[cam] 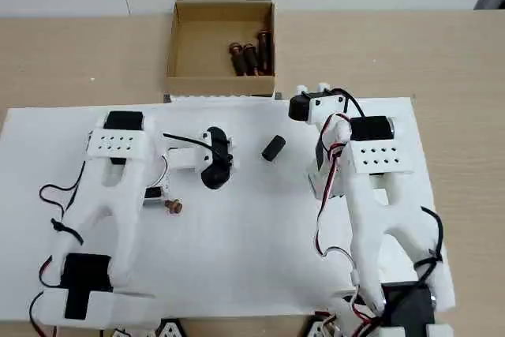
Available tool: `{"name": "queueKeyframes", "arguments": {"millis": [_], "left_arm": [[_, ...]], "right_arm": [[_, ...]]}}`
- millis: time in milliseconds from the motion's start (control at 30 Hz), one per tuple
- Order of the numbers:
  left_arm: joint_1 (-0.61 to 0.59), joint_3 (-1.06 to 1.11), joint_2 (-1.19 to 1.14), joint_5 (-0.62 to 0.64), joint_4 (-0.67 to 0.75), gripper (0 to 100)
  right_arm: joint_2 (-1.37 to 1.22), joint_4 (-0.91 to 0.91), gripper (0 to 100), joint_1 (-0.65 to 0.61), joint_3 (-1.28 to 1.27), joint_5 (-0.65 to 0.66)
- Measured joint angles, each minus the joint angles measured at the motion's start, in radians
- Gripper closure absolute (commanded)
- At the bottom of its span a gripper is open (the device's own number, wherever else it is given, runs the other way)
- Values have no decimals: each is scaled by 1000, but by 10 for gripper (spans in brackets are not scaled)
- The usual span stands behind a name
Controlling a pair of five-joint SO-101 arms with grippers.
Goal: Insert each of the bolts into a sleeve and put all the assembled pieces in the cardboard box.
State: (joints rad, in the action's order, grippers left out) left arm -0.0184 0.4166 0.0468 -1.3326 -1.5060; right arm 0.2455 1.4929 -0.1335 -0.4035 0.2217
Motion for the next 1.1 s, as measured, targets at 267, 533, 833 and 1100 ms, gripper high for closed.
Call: {"name": "queueKeyframes", "arguments": {"millis": [267, 533, 833, 1100], "left_arm": [[0, 64, 0, -8, 29, 913], [3, 117, 5, -8, 124, 913], [28, 141, 2, -8, 172, 915], [60, 189, 2, -8, 181, 983]], "right_arm": [[0, 0, 992, 0, 0, 0], [0, 0, 992, -51, 0, 0], [0, 0, 992, -68, 0, 0], [0, 0, 992, -69, 0, 0]]}}
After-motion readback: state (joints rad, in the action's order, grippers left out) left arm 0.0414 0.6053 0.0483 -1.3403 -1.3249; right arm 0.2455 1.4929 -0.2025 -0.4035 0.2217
